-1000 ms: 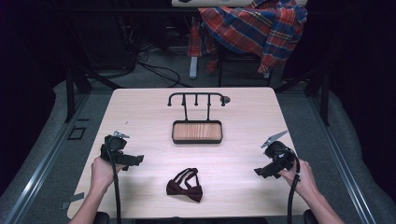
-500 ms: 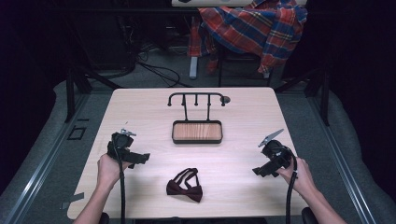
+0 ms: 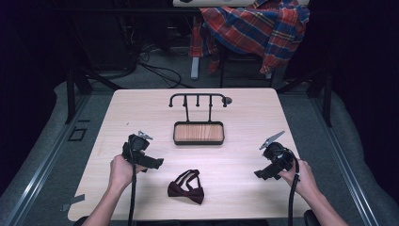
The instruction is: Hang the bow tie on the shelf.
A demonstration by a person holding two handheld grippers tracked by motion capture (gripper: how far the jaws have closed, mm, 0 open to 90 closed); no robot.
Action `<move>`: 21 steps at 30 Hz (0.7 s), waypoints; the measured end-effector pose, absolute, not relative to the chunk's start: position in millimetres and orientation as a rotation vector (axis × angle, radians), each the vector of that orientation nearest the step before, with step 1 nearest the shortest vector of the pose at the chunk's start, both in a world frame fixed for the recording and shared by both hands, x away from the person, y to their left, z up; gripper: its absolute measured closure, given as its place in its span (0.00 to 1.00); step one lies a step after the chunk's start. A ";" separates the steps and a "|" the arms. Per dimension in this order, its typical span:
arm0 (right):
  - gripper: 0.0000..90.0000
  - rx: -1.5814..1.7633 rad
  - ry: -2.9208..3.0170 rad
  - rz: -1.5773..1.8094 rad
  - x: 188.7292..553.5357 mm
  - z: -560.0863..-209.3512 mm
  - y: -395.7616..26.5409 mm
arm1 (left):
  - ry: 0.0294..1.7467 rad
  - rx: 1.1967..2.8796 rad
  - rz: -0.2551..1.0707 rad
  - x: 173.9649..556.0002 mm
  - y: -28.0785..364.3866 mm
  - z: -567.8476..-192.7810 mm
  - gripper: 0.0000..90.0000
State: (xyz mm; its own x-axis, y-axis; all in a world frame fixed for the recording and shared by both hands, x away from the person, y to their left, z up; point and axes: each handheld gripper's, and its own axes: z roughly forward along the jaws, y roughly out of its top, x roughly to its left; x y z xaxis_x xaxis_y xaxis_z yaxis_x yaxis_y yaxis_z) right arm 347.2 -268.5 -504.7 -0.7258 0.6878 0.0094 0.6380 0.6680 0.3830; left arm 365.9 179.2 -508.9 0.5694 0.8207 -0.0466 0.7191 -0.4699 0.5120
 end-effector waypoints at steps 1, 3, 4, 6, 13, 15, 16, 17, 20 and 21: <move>0.13 1.076 2.758 0.533 347.8 -504.6 -265.5 | 1.225 2.327 0.276 365.3 175.7 -509.4 0.04; 0.13 1.073 2.759 0.538 347.9 -505.3 -264.2 | 1.206 2.340 0.271 364.9 171.0 -509.8 0.05; 0.13 1.064 2.770 0.530 349.0 -506.3 -262.0 | 1.185 2.352 0.242 365.4 165.9 -510.9 0.05; 0.13 1.057 2.770 0.519 349.6 -506.4 -261.9 | 1.173 2.354 0.238 366.4 163.8 -511.6 0.03; 0.13 1.097 2.771 0.503 348.0 -508.9 -269.5 | 1.121 2.395 0.184 370.4 149.0 -517.5 0.00; 0.13 1.092 2.775 0.504 347.0 -508.8 -268.6 | 1.109 2.399 0.180 370.4 145.8 -517.3 0.00; 0.13 1.095 2.777 0.503 346.4 -509.5 -267.8 | 1.103 2.403 0.176 370.6 143.9 -517.8 0.00; 0.13 1.095 2.777 0.503 346.4 -509.5 -267.8 | 1.103 2.403 0.176 370.6 143.9 -517.8 0.00; 0.14 1.126 2.756 0.538 346.1 -513.3 -266.5 | 1.078 2.427 0.148 370.0 132.5 -522.7 0.00; 0.14 1.104 2.781 0.506 348.0 -511.1 -266.4 | 1.072 2.436 0.144 369.5 128.9 -523.8 0.00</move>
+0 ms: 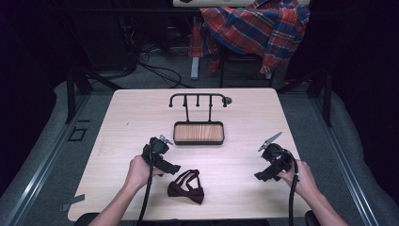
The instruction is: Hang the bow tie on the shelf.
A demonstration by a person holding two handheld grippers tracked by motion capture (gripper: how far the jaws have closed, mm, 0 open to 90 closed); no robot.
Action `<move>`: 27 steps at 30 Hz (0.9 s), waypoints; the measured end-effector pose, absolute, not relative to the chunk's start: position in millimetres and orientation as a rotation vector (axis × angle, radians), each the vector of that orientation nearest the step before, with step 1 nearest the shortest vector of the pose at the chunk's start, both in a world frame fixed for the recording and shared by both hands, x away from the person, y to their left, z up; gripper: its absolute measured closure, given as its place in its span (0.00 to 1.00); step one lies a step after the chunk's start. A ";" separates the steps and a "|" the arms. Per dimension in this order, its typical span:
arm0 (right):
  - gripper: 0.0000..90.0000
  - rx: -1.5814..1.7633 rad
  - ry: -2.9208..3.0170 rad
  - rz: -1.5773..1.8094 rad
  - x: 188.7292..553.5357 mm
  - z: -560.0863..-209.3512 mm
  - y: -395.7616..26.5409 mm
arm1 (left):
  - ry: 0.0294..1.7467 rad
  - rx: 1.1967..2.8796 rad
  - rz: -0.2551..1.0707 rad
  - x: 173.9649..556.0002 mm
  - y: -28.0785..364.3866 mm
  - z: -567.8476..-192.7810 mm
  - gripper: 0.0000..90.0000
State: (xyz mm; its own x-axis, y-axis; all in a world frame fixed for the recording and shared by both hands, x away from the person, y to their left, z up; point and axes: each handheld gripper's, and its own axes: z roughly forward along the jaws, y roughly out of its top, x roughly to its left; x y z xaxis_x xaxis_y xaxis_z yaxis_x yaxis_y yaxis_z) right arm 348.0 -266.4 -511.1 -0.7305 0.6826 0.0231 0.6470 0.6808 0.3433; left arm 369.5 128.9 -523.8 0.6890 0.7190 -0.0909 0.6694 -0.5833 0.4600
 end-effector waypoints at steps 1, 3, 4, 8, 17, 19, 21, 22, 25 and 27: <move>0.14 1.095 2.782 0.498 348.5 -511.0 -265.9 | 1.065 2.448 0.142 369.3 126.2 -524.6 0.01; 0.15 1.082 2.790 0.476 349.3 -510.9 -264.0 | 1.051 2.464 0.128 368.9 120.5 -527.5 0.02; 0.15 1.087 2.785 0.488 348.9 -511.6 -263.3 | 1.045 2.471 0.124 369.0 118.1 -529.2 0.03; 0.15 1.099 2.786 0.488 348.5 -511.4 -265.9 | 1.032 2.479 0.111 369.1 112.1 -532.0 0.03; 0.16 1.114 2.761 0.513 347.0 -511.2 -266.6 | 0.968 2.520 0.069 367.1 98.6 -537.2 0.23; 0.16 1.100 2.769 0.487 348.0 -510.3 -267.1 | 0.957 2.523 0.072 366.2 96.0 -537.8 0.28; 0.16 1.106 2.768 0.494 348.1 -510.6 -267.2 | 0.948 2.533 0.074 365.5 93.7 -538.3 0.34; 0.16 1.106 2.768 0.494 348.1 -510.6 -267.2 | 0.948 2.533 0.074 365.5 93.7 -538.3 0.37; 0.16 1.108 2.767 0.489 348.2 -510.8 -266.9 | 0.928 2.563 0.085 364.8 90.1 -540.1 0.44; 0.16 1.110 2.766 0.479 348.4 -510.9 -266.4 | 0.918 2.571 0.065 365.2 89.1 -540.8 0.50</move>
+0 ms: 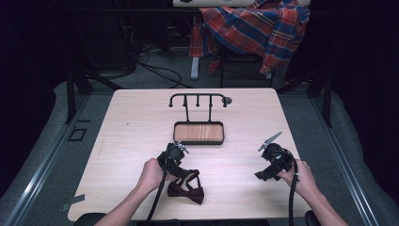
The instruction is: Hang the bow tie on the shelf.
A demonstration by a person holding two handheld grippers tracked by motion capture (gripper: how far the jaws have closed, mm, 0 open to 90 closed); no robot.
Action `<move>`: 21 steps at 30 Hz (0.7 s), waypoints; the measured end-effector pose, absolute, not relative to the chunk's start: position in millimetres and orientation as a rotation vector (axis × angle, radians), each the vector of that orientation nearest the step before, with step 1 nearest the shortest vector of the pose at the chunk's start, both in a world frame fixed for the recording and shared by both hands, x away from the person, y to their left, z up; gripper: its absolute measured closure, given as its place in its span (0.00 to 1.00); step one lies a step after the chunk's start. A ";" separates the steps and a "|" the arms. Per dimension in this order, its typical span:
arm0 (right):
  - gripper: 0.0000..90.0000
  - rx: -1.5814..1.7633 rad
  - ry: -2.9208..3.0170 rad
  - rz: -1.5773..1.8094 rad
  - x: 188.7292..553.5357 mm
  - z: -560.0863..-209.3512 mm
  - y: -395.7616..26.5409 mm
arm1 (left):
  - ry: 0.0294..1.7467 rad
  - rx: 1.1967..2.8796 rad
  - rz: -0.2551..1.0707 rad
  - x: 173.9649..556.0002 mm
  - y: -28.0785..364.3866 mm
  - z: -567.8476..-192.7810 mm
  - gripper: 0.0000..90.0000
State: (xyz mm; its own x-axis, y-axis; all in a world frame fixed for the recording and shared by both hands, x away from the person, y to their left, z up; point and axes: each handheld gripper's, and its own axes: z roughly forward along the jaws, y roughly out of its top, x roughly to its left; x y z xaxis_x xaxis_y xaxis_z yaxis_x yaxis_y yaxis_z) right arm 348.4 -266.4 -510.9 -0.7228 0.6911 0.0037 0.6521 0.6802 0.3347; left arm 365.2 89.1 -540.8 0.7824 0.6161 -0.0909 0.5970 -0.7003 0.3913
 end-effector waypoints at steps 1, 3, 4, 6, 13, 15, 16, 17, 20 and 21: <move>0.16 1.113 2.763 0.478 348.3 -511.1 -266.2 | 0.912 2.569 0.058 365.0 88.3 -541.2 0.52; 0.16 1.113 2.763 0.477 348.3 -511.1 -266.1 | 0.903 2.567 0.053 364.9 87.4 -541.7 0.54; 0.16 1.119 2.759 0.484 348.2 -511.6 -266.0 | 0.892 2.579 0.040 364.0 84.2 -542.0 0.56; 0.16 1.120 2.759 0.483 348.2 -511.5 -266.0 | 0.879 2.584 0.035 363.4 81.3 -543.1 0.57; 0.16 1.116 2.762 0.480 348.0 -511.3 -266.6 | 0.848 2.621 0.032 361.4 75.2 -547.0 0.66; 0.16 1.115 2.764 0.470 348.2 -511.0 -267.3 | 0.841 2.630 0.032 360.9 74.9 -548.9 0.72; 0.17 1.115 2.764 0.469 348.2 -511.0 -267.4 | 0.841 2.636 0.033 360.4 74.5 -549.2 0.73; 0.17 1.114 2.764 0.470 348.2 -511.1 -267.4 | 0.837 2.640 0.035 359.9 74.1 -549.7 0.75; 0.17 1.115 2.766 0.467 348.4 -511.2 -267.4 | 0.836 2.644 0.047 358.9 74.1 -549.5 0.82; 0.17 1.114 2.765 0.468 348.5 -511.2 -267.6 | 0.834 2.638 0.052 358.6 74.7 -549.1 0.84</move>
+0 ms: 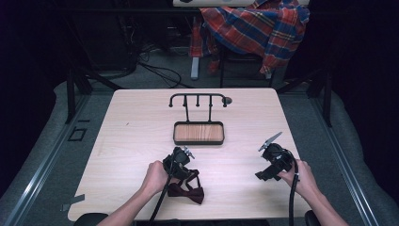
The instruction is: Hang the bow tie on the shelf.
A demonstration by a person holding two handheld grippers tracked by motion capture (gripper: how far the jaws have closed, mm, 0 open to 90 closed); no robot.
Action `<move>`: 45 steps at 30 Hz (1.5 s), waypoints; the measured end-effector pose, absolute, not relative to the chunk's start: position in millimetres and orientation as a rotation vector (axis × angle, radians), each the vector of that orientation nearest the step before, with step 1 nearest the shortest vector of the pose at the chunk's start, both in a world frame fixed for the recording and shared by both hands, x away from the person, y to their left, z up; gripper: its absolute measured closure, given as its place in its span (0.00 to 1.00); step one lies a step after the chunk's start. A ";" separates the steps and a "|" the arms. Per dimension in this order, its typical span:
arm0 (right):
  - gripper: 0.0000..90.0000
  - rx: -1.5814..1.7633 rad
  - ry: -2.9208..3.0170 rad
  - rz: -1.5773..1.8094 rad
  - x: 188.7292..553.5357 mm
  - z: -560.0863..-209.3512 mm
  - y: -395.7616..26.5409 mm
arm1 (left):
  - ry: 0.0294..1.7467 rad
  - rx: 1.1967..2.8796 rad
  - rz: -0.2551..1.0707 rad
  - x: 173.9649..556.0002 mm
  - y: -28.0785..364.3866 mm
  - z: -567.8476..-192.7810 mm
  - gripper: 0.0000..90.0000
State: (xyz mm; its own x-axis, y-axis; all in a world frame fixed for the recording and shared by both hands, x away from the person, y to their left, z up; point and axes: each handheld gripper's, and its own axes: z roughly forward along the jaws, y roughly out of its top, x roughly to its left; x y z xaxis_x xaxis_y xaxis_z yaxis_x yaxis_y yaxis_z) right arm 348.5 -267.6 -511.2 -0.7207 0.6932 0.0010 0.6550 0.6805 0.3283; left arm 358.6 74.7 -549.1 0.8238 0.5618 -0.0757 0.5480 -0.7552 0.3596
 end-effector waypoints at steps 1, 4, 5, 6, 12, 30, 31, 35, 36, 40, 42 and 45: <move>0.17 1.120 2.765 0.478 348.3 -511.5 -267.6 | 0.834 2.637 0.054 358.7 75.0 -549.1 0.86; 0.17 1.124 2.767 0.485 348.1 -511.4 -267.7 | 0.837 2.637 0.060 358.7 75.7 -548.6 0.93; 0.17 1.123 2.767 0.484 348.0 -511.3 -267.7 | 0.842 2.637 0.071 358.5 75.9 -548.5 0.95; 0.17 1.124 2.768 0.489 347.9 -511.5 -267.7 | 0.848 2.641 0.072 358.4 75.7 -548.8 0.96; 0.17 1.124 2.765 0.480 347.7 -511.1 -268.9 | 0.853 2.645 0.079 358.3 77.2 -546.8 0.98; 0.17 1.126 2.771 0.474 348.4 -511.6 -270.1 | 0.837 2.498 0.148 350.7 97.9 -511.1 0.98; 0.17 1.124 2.773 0.474 348.3 -511.1 -270.0 | 0.841 2.489 0.156 350.7 99.7 -509.3 0.98; 0.17 1.139 2.767 0.505 347.6 -512.4 -269.9 | 0.852 2.458 0.184 350.8 106.1 -502.0 0.98; 0.17 1.139 2.767 0.505 347.6 -512.4 -269.9 | 0.852 2.458 0.184 350.8 106.1 -502.0 0.98; 0.16 1.140 2.773 0.485 349.2 -512.0 -272.9 | 0.856 2.436 0.224 349.6 111.0 -495.5 0.98; 0.16 1.147 2.770 0.492 349.5 -512.6 -273.5 | 0.861 2.422 0.240 348.9 113.1 -492.6 0.98; 0.16 1.145 2.775 0.481 349.4 -512.2 -272.9 | 0.866 2.407 0.252 348.2 116.2 -488.0 0.99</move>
